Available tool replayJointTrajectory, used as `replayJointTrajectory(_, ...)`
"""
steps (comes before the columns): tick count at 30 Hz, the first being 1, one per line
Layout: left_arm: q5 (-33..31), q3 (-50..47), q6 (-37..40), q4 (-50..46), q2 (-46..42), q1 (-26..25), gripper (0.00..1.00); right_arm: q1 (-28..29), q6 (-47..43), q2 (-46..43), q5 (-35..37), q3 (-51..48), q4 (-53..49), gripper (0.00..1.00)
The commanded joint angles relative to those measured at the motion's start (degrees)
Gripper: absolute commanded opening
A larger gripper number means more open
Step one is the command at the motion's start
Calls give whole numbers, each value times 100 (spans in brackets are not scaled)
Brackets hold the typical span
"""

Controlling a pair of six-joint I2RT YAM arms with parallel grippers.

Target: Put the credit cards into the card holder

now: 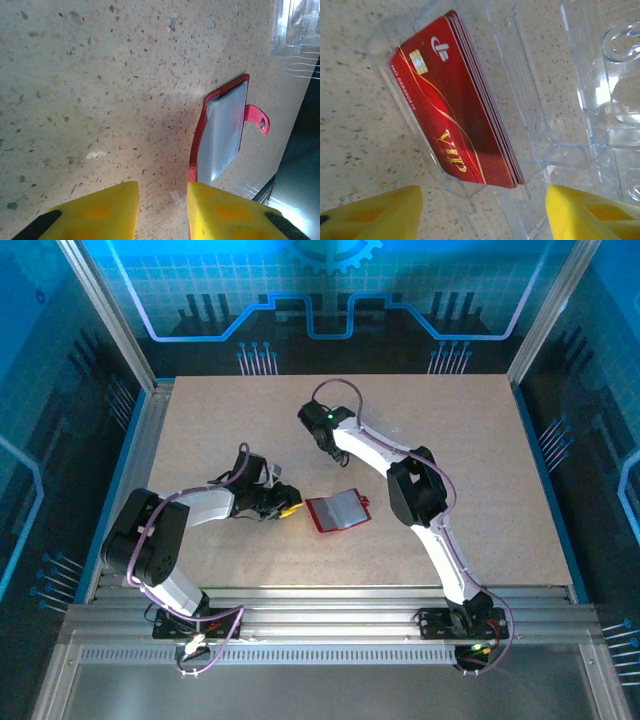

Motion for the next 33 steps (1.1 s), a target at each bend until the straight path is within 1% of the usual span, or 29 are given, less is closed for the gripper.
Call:
replayJointTrajectory(1,56,-43,53,41,-36,-45,32,-2,-117,111,492,260,-114,66)
replayJointTrajectory(10,74,-59,26,76,-44,-45,32,-24,-278,310,630,463,-8,62)
replayJointTrajectory(15,83,-61,18,76,-81,-46,32,-59,-345,512,691,725,-79,62)
replayJointTrajectory(20,90,-61,13,82,-81,-46,32,-86,-378,609,678,807,-61,62)
replayJointTrajectory(23,96,-68,9,77,-98,-46,32,-94,-428,655,785,840,-36,61)
replayJointTrajectory(29,98,-69,9,77,-108,-46,32,-104,-543,674,1047,833,111,56)
replayJointTrajectory(33,107,-74,0,85,-130,-46,32,-128,-661,689,1091,876,186,53)
